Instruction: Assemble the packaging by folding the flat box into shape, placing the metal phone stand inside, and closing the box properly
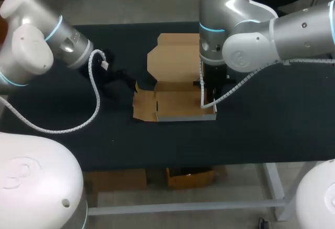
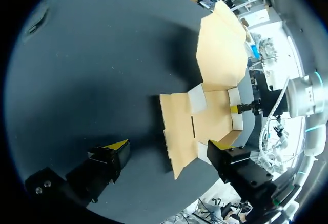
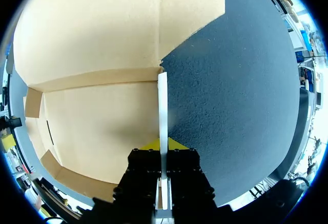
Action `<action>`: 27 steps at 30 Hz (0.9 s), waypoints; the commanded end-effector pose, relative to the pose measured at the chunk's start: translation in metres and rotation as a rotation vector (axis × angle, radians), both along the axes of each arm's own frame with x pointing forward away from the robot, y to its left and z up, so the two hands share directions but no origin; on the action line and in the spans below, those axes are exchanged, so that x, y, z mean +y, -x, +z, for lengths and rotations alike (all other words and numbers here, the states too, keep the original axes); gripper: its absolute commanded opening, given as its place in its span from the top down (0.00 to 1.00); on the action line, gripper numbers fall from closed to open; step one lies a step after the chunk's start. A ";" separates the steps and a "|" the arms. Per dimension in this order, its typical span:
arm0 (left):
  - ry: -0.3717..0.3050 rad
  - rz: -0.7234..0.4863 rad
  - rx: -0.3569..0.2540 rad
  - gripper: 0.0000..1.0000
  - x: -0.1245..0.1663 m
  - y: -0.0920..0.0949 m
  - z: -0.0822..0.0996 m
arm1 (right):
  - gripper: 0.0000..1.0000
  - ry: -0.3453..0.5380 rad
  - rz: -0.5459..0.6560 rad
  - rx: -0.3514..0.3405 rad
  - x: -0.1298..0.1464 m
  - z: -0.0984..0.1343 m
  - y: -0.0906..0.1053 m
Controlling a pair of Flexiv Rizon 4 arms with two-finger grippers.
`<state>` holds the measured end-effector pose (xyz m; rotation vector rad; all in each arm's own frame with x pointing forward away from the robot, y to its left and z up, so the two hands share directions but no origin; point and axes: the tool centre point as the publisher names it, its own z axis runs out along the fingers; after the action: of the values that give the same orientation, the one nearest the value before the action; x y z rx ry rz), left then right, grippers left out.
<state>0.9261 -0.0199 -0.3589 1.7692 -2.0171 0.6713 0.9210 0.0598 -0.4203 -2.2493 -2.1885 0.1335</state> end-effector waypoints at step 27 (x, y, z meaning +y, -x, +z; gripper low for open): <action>0.171 0.054 0.012 0.52 -0.014 0.005 -0.026 | 1.00 0.001 0.000 0.004 0.000 -0.001 -0.001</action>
<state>0.9208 -0.0314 -0.3855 1.7258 -1.8485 0.8277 0.9210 0.0598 -0.4203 -2.2492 -2.1886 0.1335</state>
